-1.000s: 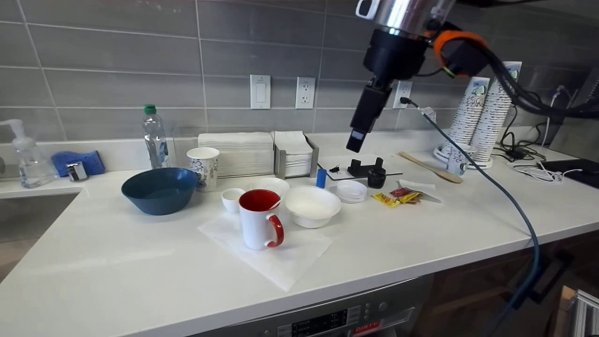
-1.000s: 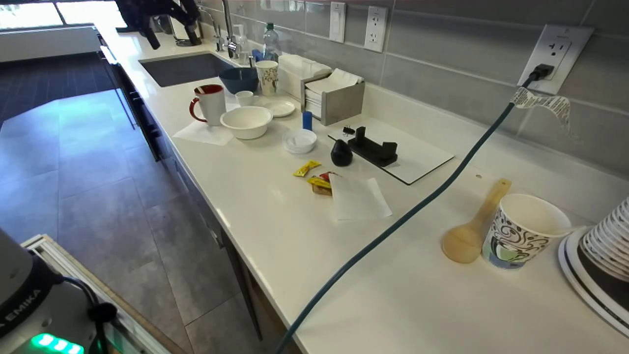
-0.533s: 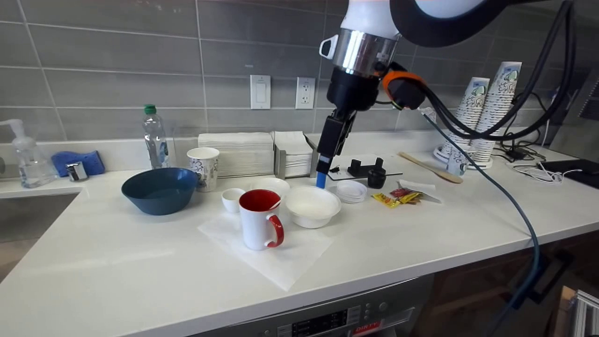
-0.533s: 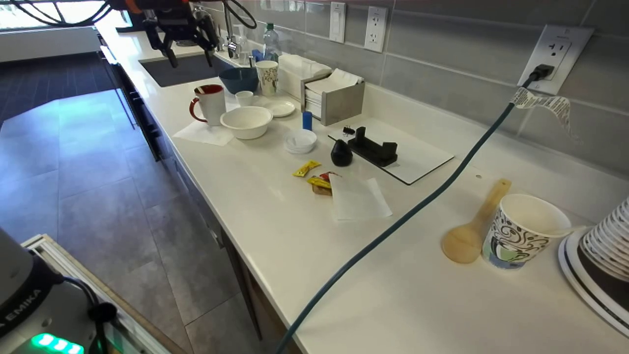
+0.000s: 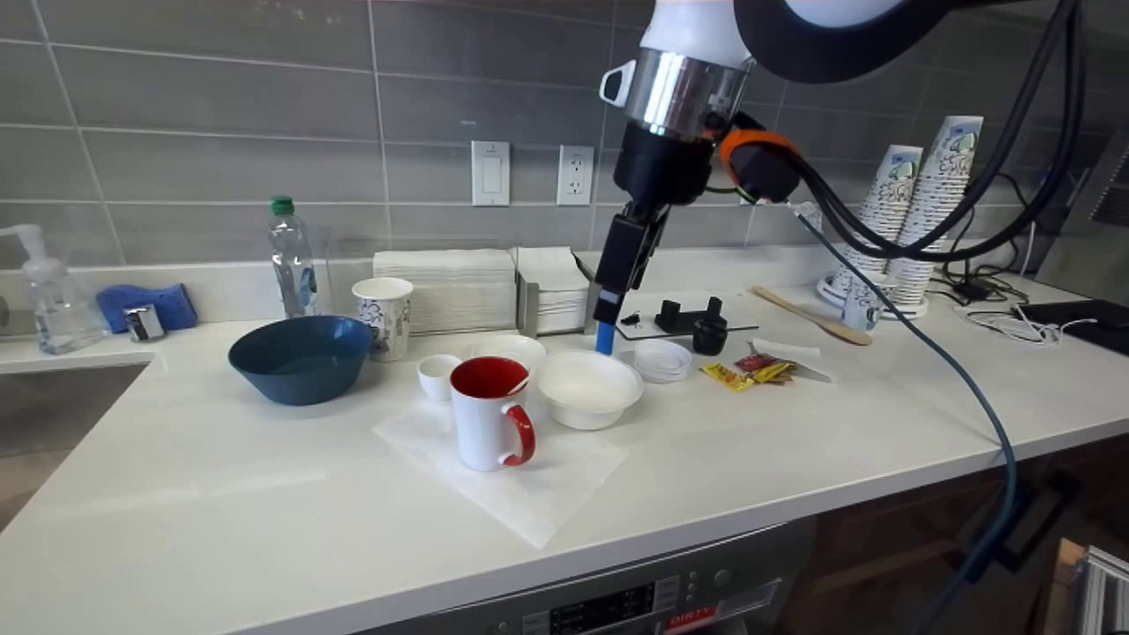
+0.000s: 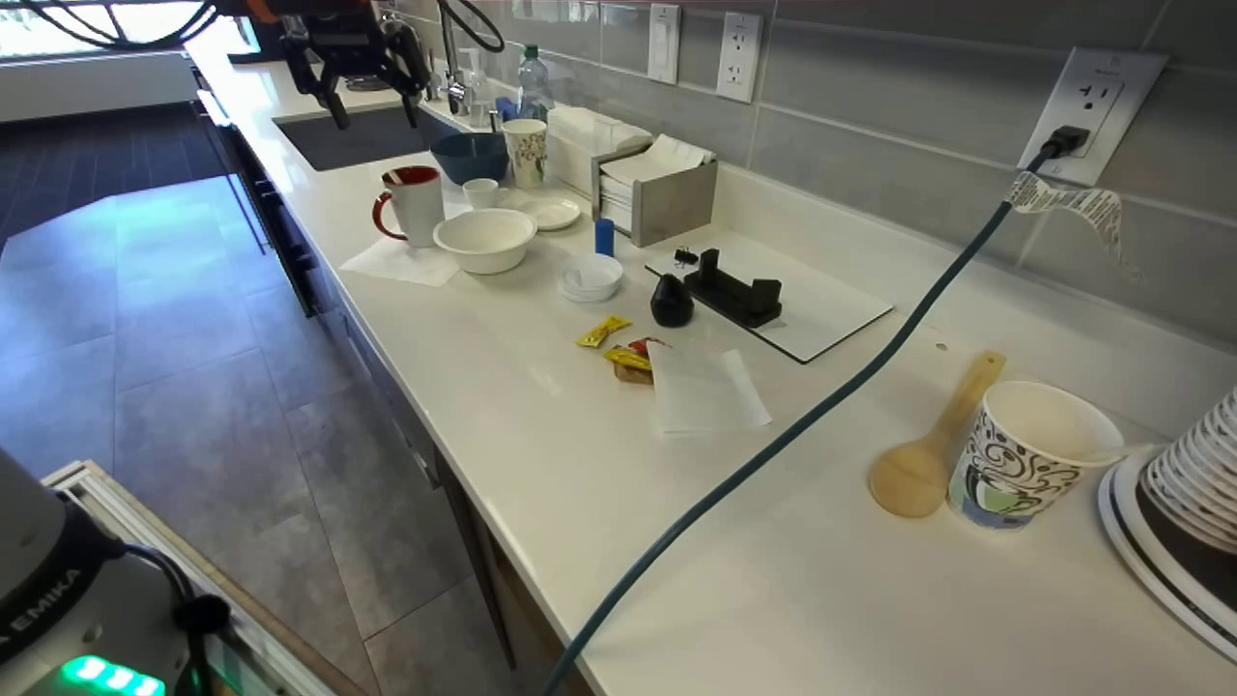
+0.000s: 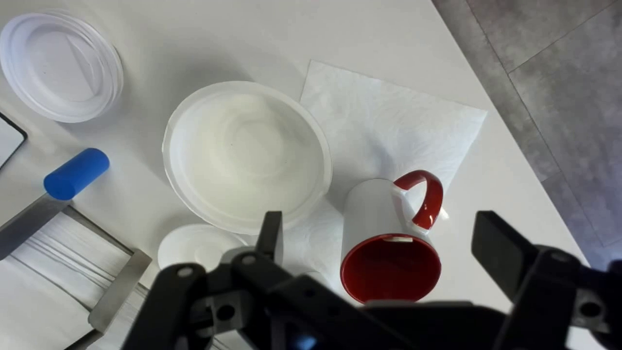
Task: Move the object from the cup to the bowl
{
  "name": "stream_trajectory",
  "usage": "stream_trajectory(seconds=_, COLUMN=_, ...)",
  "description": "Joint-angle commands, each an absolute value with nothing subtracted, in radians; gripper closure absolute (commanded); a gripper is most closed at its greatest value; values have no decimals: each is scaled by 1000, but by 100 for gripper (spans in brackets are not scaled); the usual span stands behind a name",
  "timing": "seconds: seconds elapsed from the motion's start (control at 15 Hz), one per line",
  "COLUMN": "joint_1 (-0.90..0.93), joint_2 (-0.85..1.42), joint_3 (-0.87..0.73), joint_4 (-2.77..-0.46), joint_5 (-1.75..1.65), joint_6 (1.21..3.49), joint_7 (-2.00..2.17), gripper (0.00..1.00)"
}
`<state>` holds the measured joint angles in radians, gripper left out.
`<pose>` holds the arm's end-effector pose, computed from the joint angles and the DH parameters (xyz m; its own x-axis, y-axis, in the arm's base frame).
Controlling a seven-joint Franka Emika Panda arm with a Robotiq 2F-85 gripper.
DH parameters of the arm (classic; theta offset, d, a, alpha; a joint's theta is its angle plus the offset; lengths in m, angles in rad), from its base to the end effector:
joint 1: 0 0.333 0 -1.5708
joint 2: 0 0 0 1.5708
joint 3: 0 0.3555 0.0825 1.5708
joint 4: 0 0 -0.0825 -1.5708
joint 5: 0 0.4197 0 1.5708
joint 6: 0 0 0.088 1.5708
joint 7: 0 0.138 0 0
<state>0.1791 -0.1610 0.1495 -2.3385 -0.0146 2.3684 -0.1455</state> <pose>0.5006 0.1710 0.4059 0.8680 0.4627 0.1805 0.4593 -0.8861 0.0627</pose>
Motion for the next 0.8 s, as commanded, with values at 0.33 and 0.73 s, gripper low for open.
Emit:
stream_trajectory(seconds=0.33, joint_1=200, joint_2=-41, joint_3=207, joint_4=-2276, joint_5=-27, joint_6=2454, joint_7=-32, gripper=0)
stream_trajectory(seconds=0.73, joint_1=205, joint_2=46, joint_3=219, joint_4=-2250, joint_5=-49, joint_6=2626, joint_7=33, gripper=0)
